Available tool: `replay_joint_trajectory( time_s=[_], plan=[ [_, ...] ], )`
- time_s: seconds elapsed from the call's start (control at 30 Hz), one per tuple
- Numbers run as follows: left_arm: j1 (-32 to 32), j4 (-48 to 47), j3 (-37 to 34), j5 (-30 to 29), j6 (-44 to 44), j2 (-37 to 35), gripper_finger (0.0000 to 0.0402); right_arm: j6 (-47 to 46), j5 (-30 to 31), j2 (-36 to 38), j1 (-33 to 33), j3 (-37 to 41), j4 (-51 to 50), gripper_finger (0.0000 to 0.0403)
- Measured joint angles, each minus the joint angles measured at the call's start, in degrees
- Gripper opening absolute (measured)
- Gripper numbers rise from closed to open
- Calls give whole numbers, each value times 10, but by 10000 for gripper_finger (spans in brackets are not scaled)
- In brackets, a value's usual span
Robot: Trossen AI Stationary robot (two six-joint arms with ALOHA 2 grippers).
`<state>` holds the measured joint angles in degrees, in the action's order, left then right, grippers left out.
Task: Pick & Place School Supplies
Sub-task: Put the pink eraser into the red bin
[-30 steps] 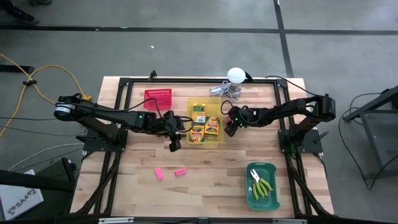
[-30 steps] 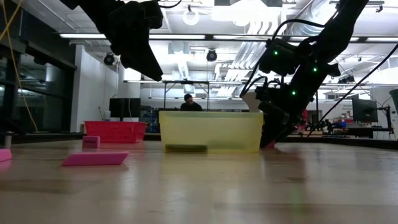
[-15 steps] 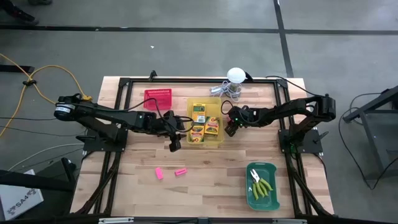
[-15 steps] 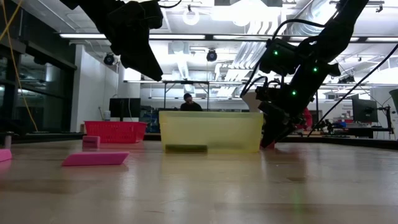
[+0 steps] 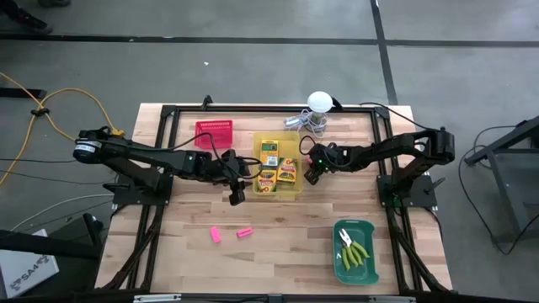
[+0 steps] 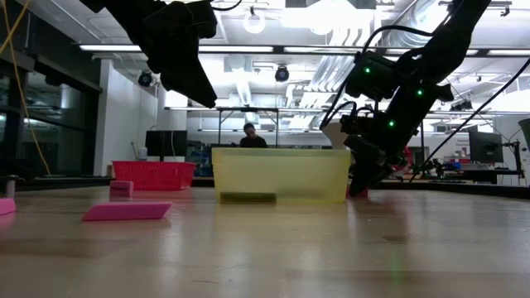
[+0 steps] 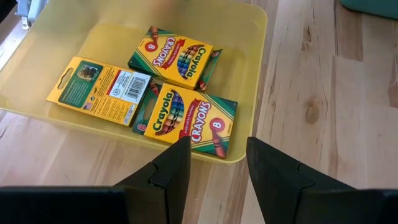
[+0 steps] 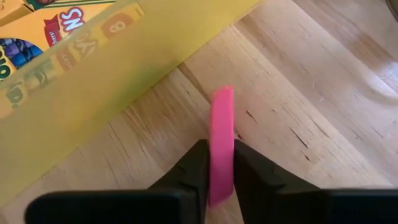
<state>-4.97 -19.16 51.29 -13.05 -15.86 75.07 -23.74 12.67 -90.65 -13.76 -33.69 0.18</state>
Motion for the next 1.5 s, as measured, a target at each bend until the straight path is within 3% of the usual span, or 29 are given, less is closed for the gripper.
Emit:
replay_joint_trajectory(
  time_s=[0.2,0.7,0.9,1.23,1.5],
  plan=[
    [0,0,0,0,0,0,149,0,0,0,0,0,0,34],
    [0,0,0,1,-6,0,149,-35,34,0,0,0,-6,33],
    [0,0,0,36,-7,0,149,-47,44,10,0,1,-18,33],
    [-1,0,0,48,-7,0,149,-46,75,144,8,0,-80,33],
    [-1,0,0,47,-7,0,149,-43,65,240,31,0,-96,33]
  ],
)
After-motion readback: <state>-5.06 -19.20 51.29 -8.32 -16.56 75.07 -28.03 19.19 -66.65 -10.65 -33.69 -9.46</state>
